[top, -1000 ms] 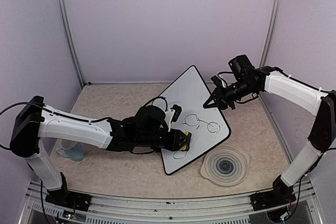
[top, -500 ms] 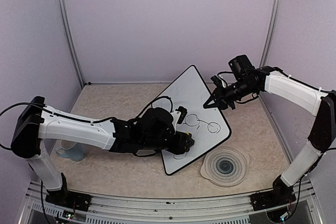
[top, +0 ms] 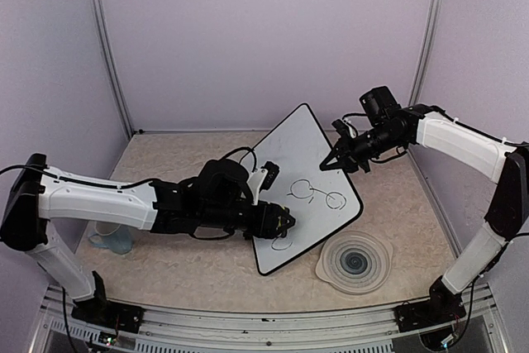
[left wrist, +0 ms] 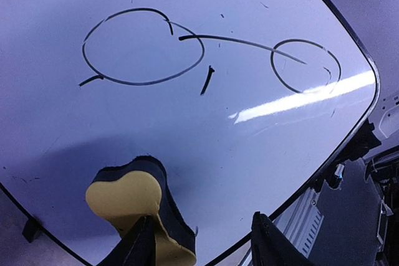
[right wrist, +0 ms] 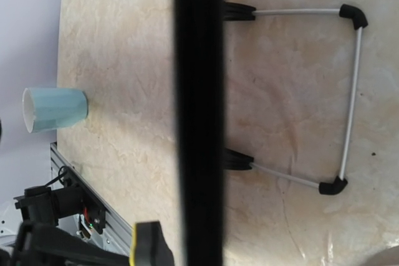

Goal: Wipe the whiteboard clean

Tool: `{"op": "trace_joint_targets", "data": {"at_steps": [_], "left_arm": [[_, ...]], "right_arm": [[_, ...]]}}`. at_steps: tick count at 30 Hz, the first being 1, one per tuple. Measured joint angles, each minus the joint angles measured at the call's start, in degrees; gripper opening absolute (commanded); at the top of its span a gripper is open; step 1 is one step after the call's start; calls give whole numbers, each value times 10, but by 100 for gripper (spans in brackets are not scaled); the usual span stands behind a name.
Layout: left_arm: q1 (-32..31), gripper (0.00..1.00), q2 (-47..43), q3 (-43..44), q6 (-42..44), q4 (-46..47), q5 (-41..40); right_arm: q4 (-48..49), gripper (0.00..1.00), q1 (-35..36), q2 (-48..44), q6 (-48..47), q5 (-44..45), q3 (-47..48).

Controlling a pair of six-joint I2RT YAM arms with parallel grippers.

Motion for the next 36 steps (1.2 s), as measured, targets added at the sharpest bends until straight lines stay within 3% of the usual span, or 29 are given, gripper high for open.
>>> {"op": "trace_joint_targets", "data": {"at_steps": [5, 11, 16, 18, 22, 24, 32, 36], "left_arm": [[16, 30, -4, -5, 0, -5, 10], [9, 27, 34, -6, -1, 7, 36], [5, 17, 52, -7, -13, 21, 34], [6, 23, 52, -11, -17, 27, 32], [7, 53, 45, -32, -20, 64, 48], [7, 57, 37, -43, -25, 80, 64], [21, 54, 17, -74, -34, 88, 105], [32, 44, 16, -78, -40, 81, 117]], "right_arm": [[0, 0, 0, 1, 0, 0, 0], [0, 0, 0, 1, 0, 0, 0], [1, 0, 0, 1, -10, -1, 0], [1, 0, 0, 1, -11, -1, 0], [1, 0, 0, 1, -11, -1, 0], [1, 0, 0, 1, -8, -1, 0], [3, 0, 0, 1, -3, -1, 0], [3, 0, 0, 1, -2, -1, 0]]}}
